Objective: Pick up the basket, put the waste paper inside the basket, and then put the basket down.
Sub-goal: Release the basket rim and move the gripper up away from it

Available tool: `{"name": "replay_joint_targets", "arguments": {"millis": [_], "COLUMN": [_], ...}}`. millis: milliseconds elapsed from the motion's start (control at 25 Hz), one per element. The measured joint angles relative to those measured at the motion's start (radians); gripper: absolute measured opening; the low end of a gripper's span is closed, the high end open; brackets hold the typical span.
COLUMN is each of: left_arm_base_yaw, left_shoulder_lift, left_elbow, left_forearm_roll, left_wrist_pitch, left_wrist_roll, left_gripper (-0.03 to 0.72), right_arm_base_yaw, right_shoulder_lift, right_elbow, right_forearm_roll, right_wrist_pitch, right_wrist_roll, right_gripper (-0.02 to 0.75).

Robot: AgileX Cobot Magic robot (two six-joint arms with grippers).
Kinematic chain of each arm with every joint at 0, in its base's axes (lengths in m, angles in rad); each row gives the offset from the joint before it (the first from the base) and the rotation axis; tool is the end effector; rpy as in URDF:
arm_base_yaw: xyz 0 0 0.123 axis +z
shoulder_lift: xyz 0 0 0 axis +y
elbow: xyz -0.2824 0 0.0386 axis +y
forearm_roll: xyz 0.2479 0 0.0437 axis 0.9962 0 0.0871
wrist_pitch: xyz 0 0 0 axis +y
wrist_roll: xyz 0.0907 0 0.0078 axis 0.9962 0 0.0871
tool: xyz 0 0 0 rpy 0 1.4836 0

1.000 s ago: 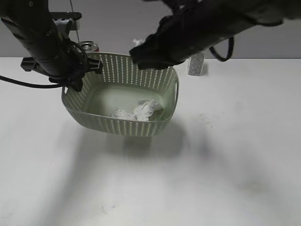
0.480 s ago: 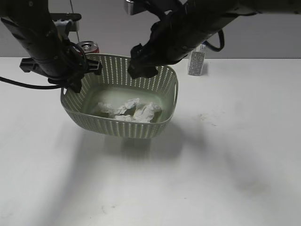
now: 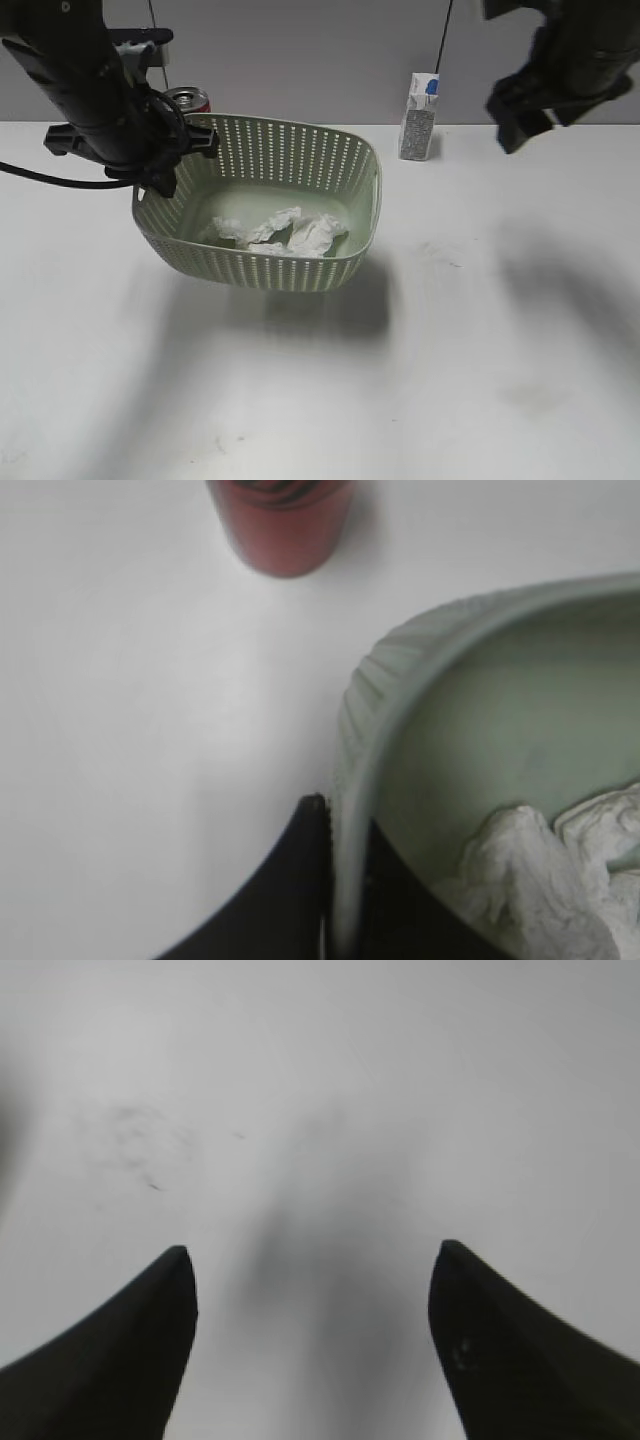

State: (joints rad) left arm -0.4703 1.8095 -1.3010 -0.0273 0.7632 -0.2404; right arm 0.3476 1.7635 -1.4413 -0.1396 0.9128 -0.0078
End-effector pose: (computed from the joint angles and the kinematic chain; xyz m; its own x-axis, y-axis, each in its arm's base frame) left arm 0.3346 -0.1720 0.2214 -0.9161 0.1772 -0.3598 0.2316 0.9661 -0.1138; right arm 0.3592 0.1195 0.2734 -0.8241 -0.3973 -0.4036 -0.3742 0.9169 -0.1385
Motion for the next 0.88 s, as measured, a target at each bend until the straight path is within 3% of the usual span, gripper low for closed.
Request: {"name": "replay_joint_targets", "arguments": {"millis": [120, 280, 480, 880], "left_arm_base_yaw": [0.000, 0.000, -0.010, -0.089], "left_shoulder_lift": [0.000, 0.011, 0.072, 0.248], "left_elbow": [0.000, 0.000, -0.010, -0.211], "left_forearm_roll": [-0.034, -0.097, -0.151, -0.184], "left_wrist_pitch": [-0.020, -0.054, -0.053, 0.007], "left_wrist_roll": [0.000, 0.000, 0.000, -0.059], "left_gripper": [0.000, 0.000, 0.000, 0.000], "right_arm_base_yaw": [-0.117, -0.218, -0.233, -0.233], "right_shoulder_lift": [-0.019, -0.115, -0.355, -1.033], "right_elbow": [0.000, 0.051, 0.244, 0.744], "right_forearm_roll": [0.005, 0.054, 0.072, 0.115], "right_wrist_pitch": [0.084, 0.055, -0.015, -0.062], "right_wrist_roll": [0.008, 0.008, -0.003, -0.008], "right_gripper": [0.545, 0.545, 0.545, 0.545]}}
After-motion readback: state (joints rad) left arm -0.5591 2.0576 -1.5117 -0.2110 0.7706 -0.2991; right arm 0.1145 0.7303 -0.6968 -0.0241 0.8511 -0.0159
